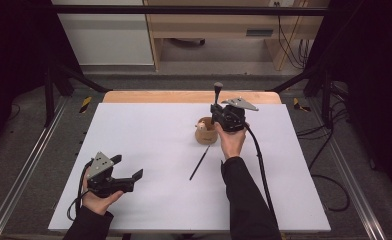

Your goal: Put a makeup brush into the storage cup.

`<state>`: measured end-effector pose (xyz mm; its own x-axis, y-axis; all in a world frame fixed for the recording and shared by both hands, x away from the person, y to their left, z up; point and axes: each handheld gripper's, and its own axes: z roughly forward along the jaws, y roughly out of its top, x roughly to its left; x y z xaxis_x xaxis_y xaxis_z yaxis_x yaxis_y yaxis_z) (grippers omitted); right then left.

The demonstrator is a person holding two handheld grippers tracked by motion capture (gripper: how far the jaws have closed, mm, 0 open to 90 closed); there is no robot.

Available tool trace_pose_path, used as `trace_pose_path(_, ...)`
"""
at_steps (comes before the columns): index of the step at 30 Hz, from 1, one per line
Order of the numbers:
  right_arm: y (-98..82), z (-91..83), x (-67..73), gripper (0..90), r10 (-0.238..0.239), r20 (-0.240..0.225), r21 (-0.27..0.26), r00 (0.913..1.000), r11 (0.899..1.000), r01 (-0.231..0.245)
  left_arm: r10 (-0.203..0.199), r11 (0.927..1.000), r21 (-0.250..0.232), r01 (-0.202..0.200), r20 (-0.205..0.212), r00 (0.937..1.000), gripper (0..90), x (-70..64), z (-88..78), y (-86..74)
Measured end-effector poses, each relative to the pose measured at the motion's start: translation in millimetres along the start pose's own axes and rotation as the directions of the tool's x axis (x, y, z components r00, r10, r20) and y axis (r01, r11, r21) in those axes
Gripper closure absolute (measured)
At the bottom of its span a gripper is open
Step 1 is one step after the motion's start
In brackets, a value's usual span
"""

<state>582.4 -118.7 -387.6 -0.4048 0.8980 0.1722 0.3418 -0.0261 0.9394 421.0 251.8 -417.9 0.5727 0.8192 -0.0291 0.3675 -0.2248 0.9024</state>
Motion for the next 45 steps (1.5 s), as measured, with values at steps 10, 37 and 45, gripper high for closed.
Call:
trace_pose_path(10, -7.4, 9.6, -0.8, 78.9, -0.002, 0.013, 0.027, 0.9999, 1.000, 0.002, -0.001, 1.0000, -0.002, 0.001, 0.000, 1.0000, 7.5, -0.6, 0.4, 0.0)
trace_pose_path(37, -24.5, 22.6, 1.6, 78.9, -0.004, 0.023, 0.106, 0.9997, 0.994, 0.002, 0.000, 1.0000, -0.005, 0.000, 0.000, 1.0000, 7.7, -1.3, -0.5, 0.3)
trace_pose_path(45, -27.9, 25.2, 2.6, 78.9, -0.005, 0.027, 0.132, 0.9996, 0.991, 0.002, 0.000, 1.0000, -0.006, 0.000, 0.000, 1.0000, 7.7, -1.5, -0.5, 0.3)
